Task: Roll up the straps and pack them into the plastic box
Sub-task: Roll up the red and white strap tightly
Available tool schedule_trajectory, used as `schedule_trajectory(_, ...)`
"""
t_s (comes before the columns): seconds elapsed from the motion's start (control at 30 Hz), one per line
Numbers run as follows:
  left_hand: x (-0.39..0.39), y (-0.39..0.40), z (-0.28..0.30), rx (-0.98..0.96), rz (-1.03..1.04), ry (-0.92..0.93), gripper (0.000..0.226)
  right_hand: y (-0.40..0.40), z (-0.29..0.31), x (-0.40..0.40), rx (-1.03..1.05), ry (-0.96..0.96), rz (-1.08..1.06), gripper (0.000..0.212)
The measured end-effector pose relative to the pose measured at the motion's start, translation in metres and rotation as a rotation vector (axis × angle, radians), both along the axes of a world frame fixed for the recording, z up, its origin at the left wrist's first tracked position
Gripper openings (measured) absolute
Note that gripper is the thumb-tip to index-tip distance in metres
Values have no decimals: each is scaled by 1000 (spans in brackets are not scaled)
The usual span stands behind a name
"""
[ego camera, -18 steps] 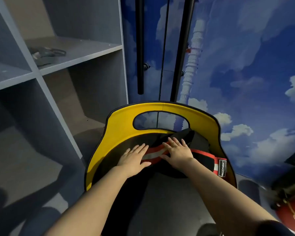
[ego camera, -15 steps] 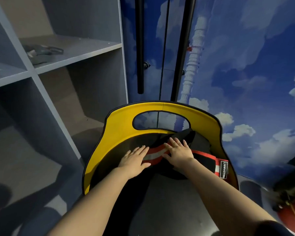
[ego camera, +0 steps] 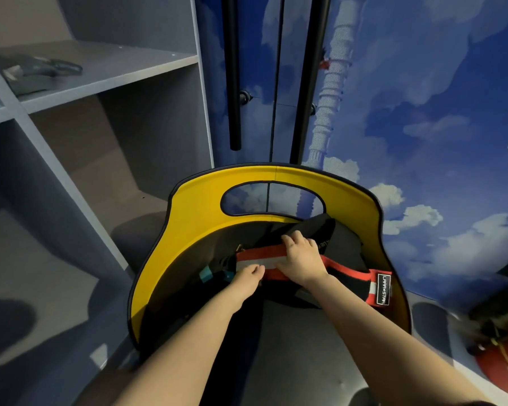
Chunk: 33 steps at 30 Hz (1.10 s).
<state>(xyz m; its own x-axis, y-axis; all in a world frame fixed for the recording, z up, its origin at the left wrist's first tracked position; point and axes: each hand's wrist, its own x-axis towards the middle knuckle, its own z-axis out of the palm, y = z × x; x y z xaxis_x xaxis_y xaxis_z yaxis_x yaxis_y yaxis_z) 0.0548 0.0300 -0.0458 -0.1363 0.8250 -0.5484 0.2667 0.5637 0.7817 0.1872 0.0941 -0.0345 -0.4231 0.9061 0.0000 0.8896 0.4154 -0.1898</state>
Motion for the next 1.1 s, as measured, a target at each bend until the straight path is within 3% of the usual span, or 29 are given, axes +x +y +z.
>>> schedule_trajectory(0.1,4,5,1,-80,299,-396,53,-14,3,-3,64,97,116,44)
schedule_trajectory(0.2,2,7,8,-115,434,-578,65,-31,2,-4,271,260,273,25)
schedule_trajectory(0.27,-4,10,13,-123,479,-655,62,-45,1,-6,402,249,420,23)
schedule_trajectory(0.33,-9,11,18,-115,506,-590,47,-60,2,-8,480,244,543,21)
schedule_trajectory(0.4,-12,14,16,-40,511,-395,33,-72,1,-9,490,263,605,25)
schedule_trajectory(0.5,-15,15,16,112,493,-308,32,-80,-5,-7,387,235,594,28)
schedule_trajectory(0.67,-31,10,24,194,451,-420,32,-83,3,-3,31,323,310,47)
schedule_trajectory(0.8,-44,2,31,244,414,-498,33,-70,2,1,-101,539,22,35)
schedule_trajectory(0.9,-53,-3,35,257,444,-518,32,-62,-9,7,-255,408,-34,45)
schedule_trajectory(1.0,-64,-6,31,274,516,-471,32,-70,-12,17,-243,271,121,58)
schedule_trajectory(1.1,-77,-14,22,242,585,-352,33,-80,-10,31,-159,54,313,86)
